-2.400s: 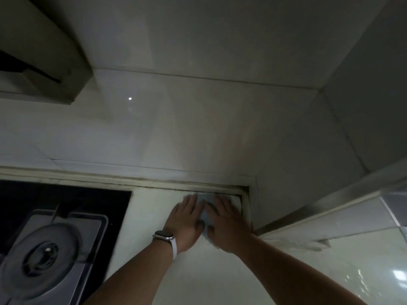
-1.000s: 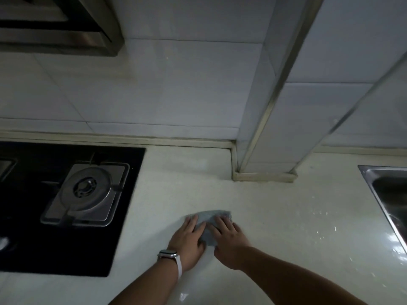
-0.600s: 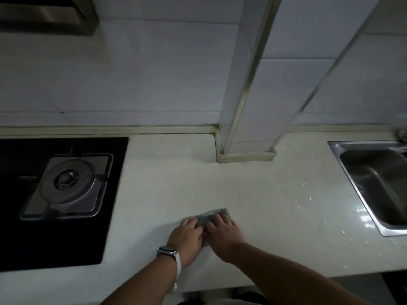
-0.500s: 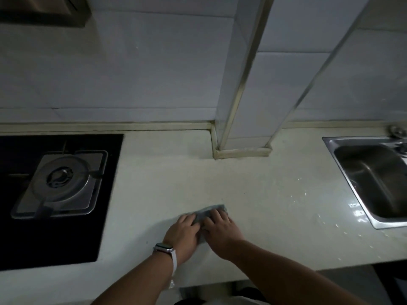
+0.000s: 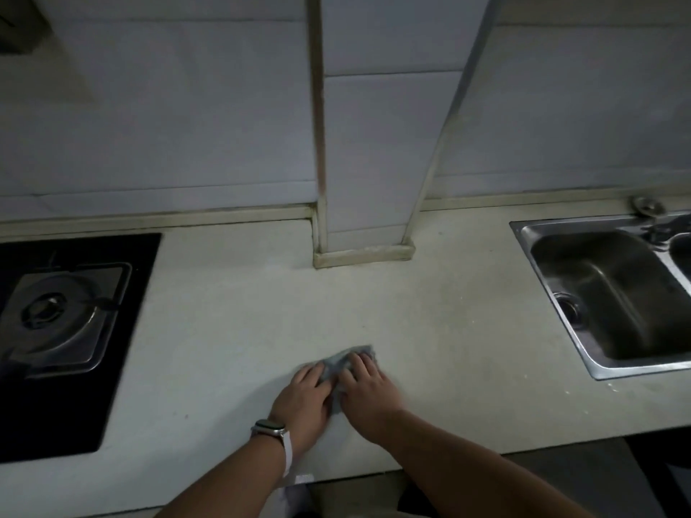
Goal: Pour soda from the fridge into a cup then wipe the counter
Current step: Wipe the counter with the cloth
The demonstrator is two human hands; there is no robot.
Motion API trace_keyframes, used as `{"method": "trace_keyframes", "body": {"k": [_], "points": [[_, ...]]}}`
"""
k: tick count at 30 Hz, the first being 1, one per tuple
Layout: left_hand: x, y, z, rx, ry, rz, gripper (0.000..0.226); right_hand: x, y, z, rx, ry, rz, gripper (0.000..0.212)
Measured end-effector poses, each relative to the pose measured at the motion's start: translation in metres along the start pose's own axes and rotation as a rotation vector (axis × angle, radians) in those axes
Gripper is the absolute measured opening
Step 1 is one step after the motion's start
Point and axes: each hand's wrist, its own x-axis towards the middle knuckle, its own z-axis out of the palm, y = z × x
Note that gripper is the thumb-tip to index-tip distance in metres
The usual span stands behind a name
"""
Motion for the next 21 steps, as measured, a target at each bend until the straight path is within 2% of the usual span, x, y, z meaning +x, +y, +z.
{"method": "trace_keyframes", "body": {"k": [2, 4, 8, 10, 16, 21], "points": [[0.009, 0.026, 0.008, -0.011, -0.018, 0.0, 0.031, -0.009, 0.025, -0.004, 0.0, 0.021, -0.013, 0.063], [0.022, 0.049, 0.012, -0.024, -0.073, -0.03, 0.038, -0.018, 0.053, -0.007, -0.021, 0.031, -0.021, 0.052], [0.051, 0.103, 0.021, -0.052, -0.11, -0.042, 0.052, -0.037, 0.117, -0.008, -0.054, 0.018, -0.053, 0.047], [0.061, 0.132, 0.019, -0.079, -0.173, -0.041, 0.052, -0.046, 0.145, -0.012, -0.078, 0.041, -0.069, 0.045], [0.09, 0.197, 0.031, -0.11, -0.17, -0.072, 0.052, -0.064, 0.213, -0.017, -0.13, 0.113, -0.069, 0.039], [0.111, 0.222, 0.039, -0.137, -0.193, -0.092, 0.05, -0.073, 0.24, -0.022, -0.073, 0.027, 0.014, 0.044]]}}
